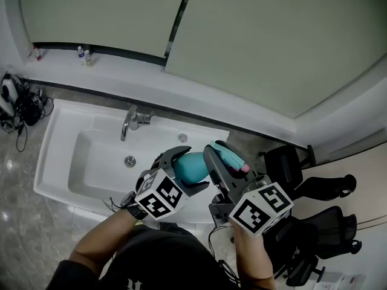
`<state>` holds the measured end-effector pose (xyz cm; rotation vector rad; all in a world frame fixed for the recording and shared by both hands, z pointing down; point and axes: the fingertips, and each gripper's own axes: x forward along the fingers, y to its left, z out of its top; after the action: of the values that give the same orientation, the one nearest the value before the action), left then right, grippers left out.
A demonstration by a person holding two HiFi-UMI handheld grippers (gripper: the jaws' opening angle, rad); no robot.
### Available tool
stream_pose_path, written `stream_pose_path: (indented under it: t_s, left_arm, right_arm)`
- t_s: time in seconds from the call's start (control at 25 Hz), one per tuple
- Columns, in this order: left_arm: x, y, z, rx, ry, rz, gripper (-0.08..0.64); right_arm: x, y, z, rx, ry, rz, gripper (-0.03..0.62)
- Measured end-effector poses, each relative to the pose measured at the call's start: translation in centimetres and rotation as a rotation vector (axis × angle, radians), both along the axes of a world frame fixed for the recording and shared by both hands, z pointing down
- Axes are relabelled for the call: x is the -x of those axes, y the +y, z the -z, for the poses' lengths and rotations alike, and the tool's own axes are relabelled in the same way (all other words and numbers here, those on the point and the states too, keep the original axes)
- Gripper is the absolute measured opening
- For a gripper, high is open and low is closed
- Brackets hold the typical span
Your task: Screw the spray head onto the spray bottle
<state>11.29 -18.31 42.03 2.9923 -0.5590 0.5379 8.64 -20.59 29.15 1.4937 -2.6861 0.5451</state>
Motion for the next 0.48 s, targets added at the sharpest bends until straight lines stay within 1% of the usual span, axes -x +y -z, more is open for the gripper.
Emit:
stream_pose_path:
  t_s: [0.16, 0.24, 0.4, 0.48]
  left_arm:
    - [0.0, 0.1, -0.2, -0.011, -0.02, -0.017, 0.439]
    - [0.1, -0.1, -0.4, -0.017, -0.042, 0.005, 0.433]
    - [0.3, -0.6, -1.4, -0.042, -0.111, 0.071, 0.431]
    - [0.4, -0.7, -1.8, -0.043, -0.129, 0.072, 0.431]
  right_arm:
    - [-0.5, -0.1, -0.3, 0.021, -0.038, -0.023, 0.118]
    - [-0.7, -0.2, -0.5, 0.029, -0.048, -0.044, 0.118]
    - [-1.4, -0.6, -1.5, 0.052, -0.091, -0.101, 0.118]
    - [-1.7, -0.7, -1.9, 0.059, -0.111, -0.121, 0.118]
